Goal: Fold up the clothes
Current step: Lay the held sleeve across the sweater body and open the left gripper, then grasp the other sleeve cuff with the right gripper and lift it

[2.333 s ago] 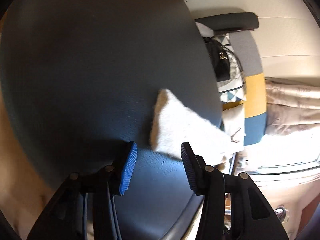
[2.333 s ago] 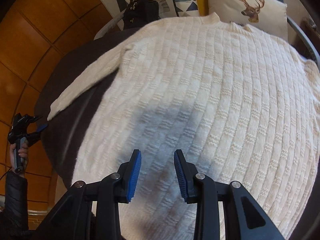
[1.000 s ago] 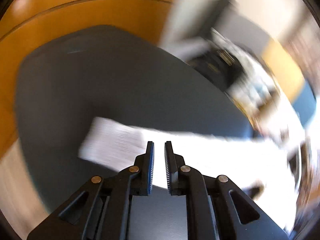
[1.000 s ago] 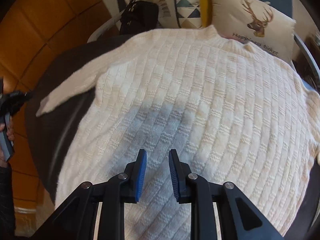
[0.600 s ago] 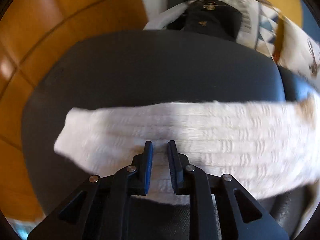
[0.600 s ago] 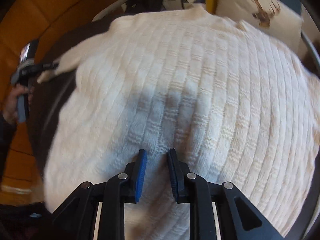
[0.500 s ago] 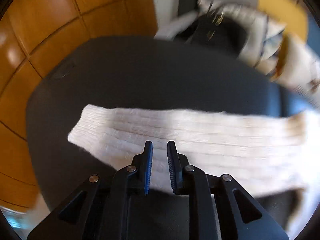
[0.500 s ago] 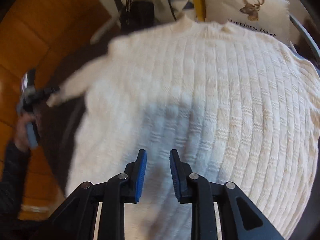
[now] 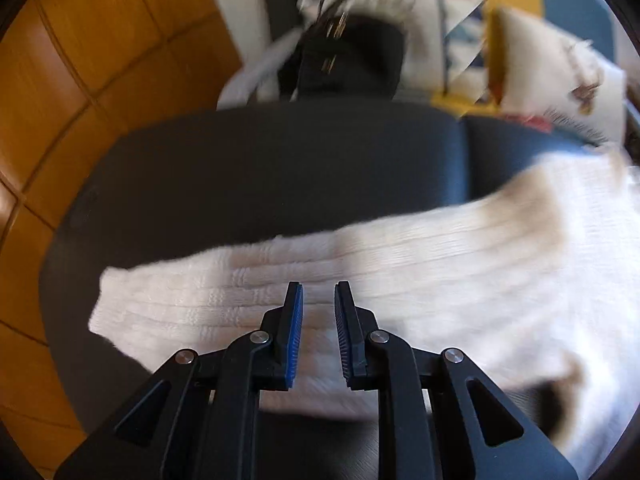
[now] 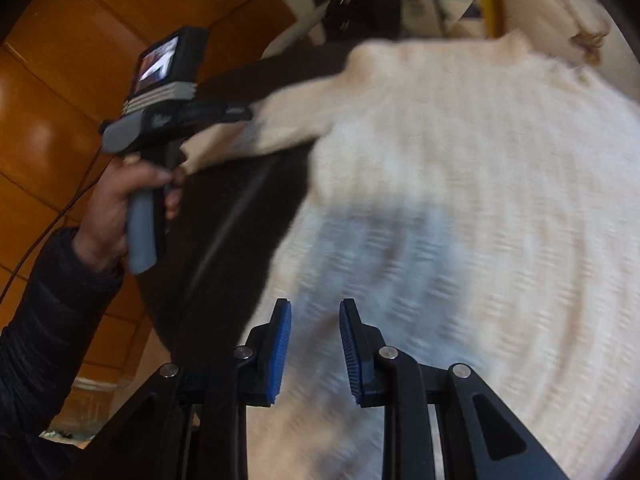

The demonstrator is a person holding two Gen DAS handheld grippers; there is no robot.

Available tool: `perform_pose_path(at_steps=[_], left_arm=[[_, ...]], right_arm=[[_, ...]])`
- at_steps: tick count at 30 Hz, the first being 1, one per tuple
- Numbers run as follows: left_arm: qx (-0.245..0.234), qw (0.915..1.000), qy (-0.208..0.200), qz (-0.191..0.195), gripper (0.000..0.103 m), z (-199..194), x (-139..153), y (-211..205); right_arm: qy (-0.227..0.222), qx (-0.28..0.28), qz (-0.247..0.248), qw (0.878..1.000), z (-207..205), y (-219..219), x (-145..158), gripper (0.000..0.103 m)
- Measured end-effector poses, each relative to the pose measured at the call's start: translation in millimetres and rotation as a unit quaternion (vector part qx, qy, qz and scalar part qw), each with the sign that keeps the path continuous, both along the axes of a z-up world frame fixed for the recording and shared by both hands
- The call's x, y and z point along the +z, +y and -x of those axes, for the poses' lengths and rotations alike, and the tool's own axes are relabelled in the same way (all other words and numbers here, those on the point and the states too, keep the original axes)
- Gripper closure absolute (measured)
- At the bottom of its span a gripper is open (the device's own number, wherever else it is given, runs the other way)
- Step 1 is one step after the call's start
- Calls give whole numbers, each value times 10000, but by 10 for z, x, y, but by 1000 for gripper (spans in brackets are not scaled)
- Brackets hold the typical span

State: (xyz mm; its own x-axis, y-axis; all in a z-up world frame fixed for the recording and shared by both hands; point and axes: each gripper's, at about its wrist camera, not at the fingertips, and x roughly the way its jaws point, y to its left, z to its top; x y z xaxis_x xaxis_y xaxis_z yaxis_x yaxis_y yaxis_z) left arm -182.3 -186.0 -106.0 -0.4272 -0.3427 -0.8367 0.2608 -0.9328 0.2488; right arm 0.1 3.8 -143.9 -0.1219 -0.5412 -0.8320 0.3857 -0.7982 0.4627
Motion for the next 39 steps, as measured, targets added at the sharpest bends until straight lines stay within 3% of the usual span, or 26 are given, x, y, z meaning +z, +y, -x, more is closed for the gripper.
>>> perform_pose_path(at_steps=[2, 4, 7, 10, 13, 17, 19, 21, 23, 25, 27, 28, 31, 32, 34, 37, 38, 39], left_arm=[[-128, 9988, 213, 432, 77, 45, -39, -19], [-207, 9964, 273, 779, 77, 108, -77, -16], [-240, 9955, 255, 880, 77, 192, -58, -26], [-47, 9990, 345, 281, 77, 131, 56, -208], [15, 9953, 901, -355, 77, -235, 415, -221], [-699, 9785, 1350, -1392, 77, -964, 681, 299], [-1143, 9674, 1352, -1811, 77, -1318, 653, 686], [-1559, 9593, 1146, -2055, 77, -1566, 548, 1056], [-1919, 9615, 617, -1865, 77, -1671, 270, 1467], [-2134, 9620, 97, -1703, 77, -1709, -12, 1775], [-2198, 9664, 119, -1327, 76, -1750, -48, 1905], [-2230, 9682, 152, -1125, 76, -1774, -55, 1968], [-1954, 9671, 130, -1625, 76, -1730, 38, 1860], [-1882, 9675, 97, -1685, 76, -1715, 43, 1838], [-1767, 9686, 42, -1749, 76, -1674, 36, 1828], [-1673, 9692, -9, -1807, 76, -1599, 4, 1859], [-1658, 9692, -6, -1819, 76, -1601, -6, 1876], [-1676, 9687, -29, -1831, 76, -1595, -23, 1918]], right_arm=[[-13, 68, 225, 9997, 70, -147, -74, 78], [-54, -18, 479, 9988, 129, -213, -109, 78], [-319, -78, 784, 9964, 172, -186, -101, 78], [-134, -466, 892, 9948, 16, 202, 122, 78], [313, -808, 145, 9961, -269, 716, 349, 78], [201, -1790, -680, 9813, -640, 1600, 335, 78], [-185, -2120, -1101, 9709, -841, 1943, 141, 78], [-389, -2328, -618, 9698, -1025, 2166, 96, 79], [-530, -2584, 40, 9646, -1185, 2399, 135, 79], [-450, -3306, 930, 9381, -1360, 2921, 237, 78], [-364, -3982, 1807, 8986, -1536, 3442, 339, 75], [-303, -4353, 2193, 8726, -1637, 3725, 376, 75], [-70, -5756, 2730, 7708, -2078, 4697, 324, 69], [-60, -6110, 2672, 7451, -2194, 4941, 284, 66], [-2, -6534, 2544, 7130, -2281, 5363, 215, 66], [-224, -6335, 3929, 6662, -2100, 5770, 33, 66], [-266, -6259, 4210, 6560, -1980, 5822, 0, 65], [-372, -6260, 4109, 6618, -1861, 5894, 16, 65]])
